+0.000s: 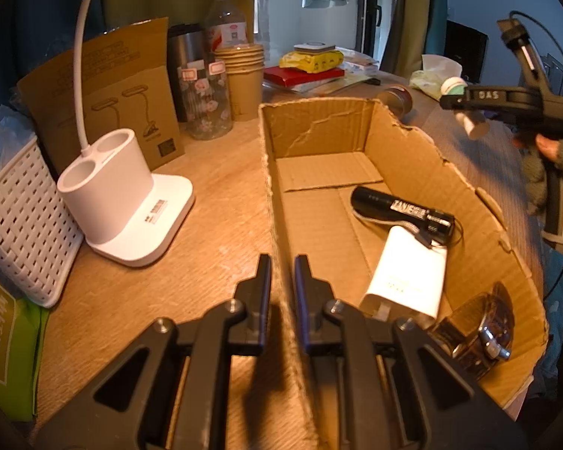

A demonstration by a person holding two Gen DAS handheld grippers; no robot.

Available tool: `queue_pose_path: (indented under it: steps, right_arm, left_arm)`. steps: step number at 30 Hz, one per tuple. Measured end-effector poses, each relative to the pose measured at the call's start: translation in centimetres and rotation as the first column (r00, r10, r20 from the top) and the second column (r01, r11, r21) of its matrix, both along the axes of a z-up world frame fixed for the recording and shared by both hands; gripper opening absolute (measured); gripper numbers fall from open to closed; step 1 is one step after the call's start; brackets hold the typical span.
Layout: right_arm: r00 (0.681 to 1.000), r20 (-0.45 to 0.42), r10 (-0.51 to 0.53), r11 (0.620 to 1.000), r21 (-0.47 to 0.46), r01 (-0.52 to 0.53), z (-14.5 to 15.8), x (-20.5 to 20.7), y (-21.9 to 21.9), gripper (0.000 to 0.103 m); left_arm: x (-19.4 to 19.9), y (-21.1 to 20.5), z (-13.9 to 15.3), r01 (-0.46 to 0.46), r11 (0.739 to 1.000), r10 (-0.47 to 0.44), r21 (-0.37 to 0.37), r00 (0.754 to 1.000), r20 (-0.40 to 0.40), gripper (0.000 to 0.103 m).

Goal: Organize rigid objects
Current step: 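Carry the pill bottle over the box and release it with the right tool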

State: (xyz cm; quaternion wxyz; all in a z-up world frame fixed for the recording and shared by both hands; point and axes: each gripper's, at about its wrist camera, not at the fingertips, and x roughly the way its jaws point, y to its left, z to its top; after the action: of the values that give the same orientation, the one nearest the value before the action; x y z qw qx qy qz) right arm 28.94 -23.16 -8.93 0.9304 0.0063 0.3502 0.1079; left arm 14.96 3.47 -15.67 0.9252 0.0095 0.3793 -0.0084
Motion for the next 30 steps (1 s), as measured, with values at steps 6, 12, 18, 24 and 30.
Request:
queue_pose_path:
  steps: [6, 12, 18, 24, 30]
  right_arm:
    - [0.998, 0.021, 0.064, 0.997, 0.033, -0.065, 1.2, -2.8, 1.6, 0.048]
    - [0.992, 0.042, 0.117, 0.992, 0.05, -0.119, 2.4, -5.0, 2.8, 0.048]
    - [0.983, 0.053, 0.176, 0.982, 0.067, -0.179, 3.1, -6.7, 4.4, 0.048]
    - [0.965, 0.055, 0.255, 0.962, 0.085, -0.259, 3.2, -8.4, 6.7, 0.048]
    - [0.942, 0.027, 0.334, 0.938, 0.091, -0.335, 2.4, -9.5, 9.6, 0.048]
  left_arm:
    - [0.0, 0.3, 0.1, -0.004, 1.0, 0.004, 0.001, 1.0, 0.001, 0.015]
    - [0.0, 0.3, 0.1, -0.004, 1.0, 0.004, 0.001, 1.0, 0.001, 0.015]
    - [0.0, 0.3, 0.1, -0.004, 1.0, 0.004, 0.001, 1.0, 0.001, 0.015]
    - [0.0, 0.2, 0.1, -0.004, 1.0, 0.004, 0.001, 1.0, 0.001, 0.015]
    - [0.0, 0.2, 0.1, -0.004, 1.0, 0.004, 0.0, 1.0, 0.001, 0.015]
